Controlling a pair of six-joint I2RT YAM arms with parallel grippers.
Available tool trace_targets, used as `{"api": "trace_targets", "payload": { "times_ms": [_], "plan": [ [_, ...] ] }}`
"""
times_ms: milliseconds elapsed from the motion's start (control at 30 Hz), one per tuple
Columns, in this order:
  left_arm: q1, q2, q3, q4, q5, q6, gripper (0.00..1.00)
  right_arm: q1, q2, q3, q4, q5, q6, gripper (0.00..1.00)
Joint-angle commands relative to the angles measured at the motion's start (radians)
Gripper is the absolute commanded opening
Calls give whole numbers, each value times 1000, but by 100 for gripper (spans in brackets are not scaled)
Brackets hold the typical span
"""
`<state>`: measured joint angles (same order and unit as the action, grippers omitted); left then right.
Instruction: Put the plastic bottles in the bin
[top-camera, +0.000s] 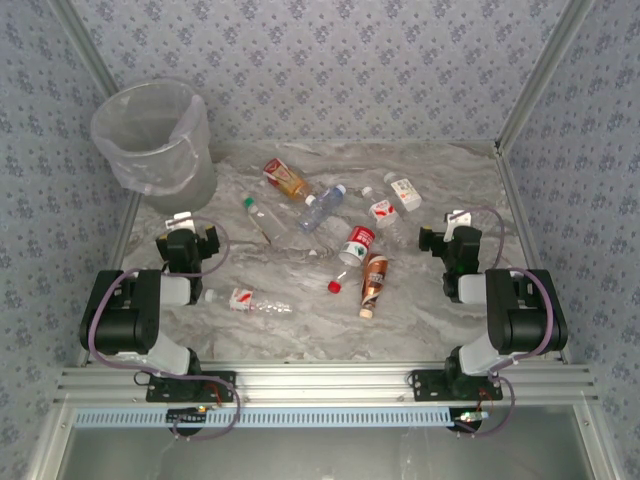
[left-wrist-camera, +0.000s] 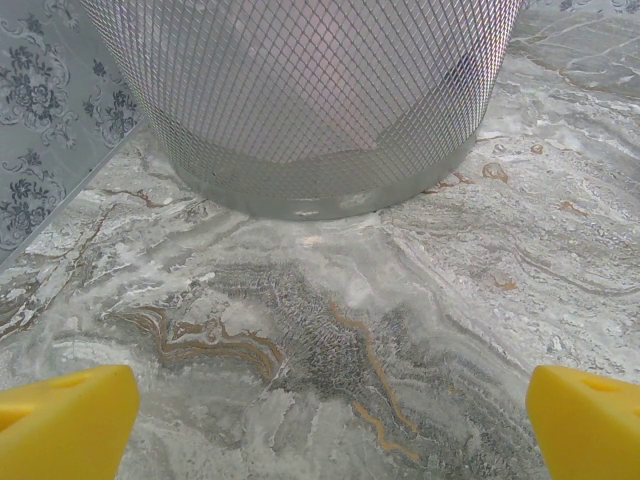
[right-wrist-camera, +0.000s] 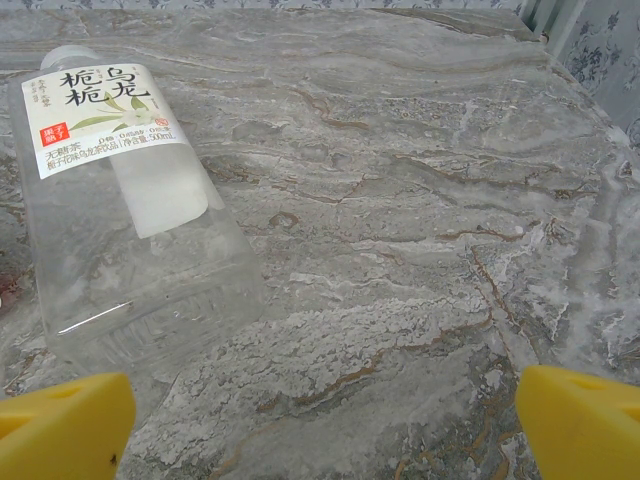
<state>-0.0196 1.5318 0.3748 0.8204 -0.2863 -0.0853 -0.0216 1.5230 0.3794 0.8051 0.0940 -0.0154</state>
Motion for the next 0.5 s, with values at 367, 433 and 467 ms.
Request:
{"api": "trace_targets", "payload": {
  "times_ms": [367, 433, 467],
  "plan": [
    [-66, -331, 118, -362, -9, -7, 100, 7, -253, 66, -264, 55, 34, 100],
    [-92, -389, 166, -505, -44, -83, 99, 8, -304, 102, -354, 43, 75, 100],
    [-108, -416, 200, -598, -77, -143, 99, 10, -328, 130, -416, 30, 100, 100]
  ]
}}
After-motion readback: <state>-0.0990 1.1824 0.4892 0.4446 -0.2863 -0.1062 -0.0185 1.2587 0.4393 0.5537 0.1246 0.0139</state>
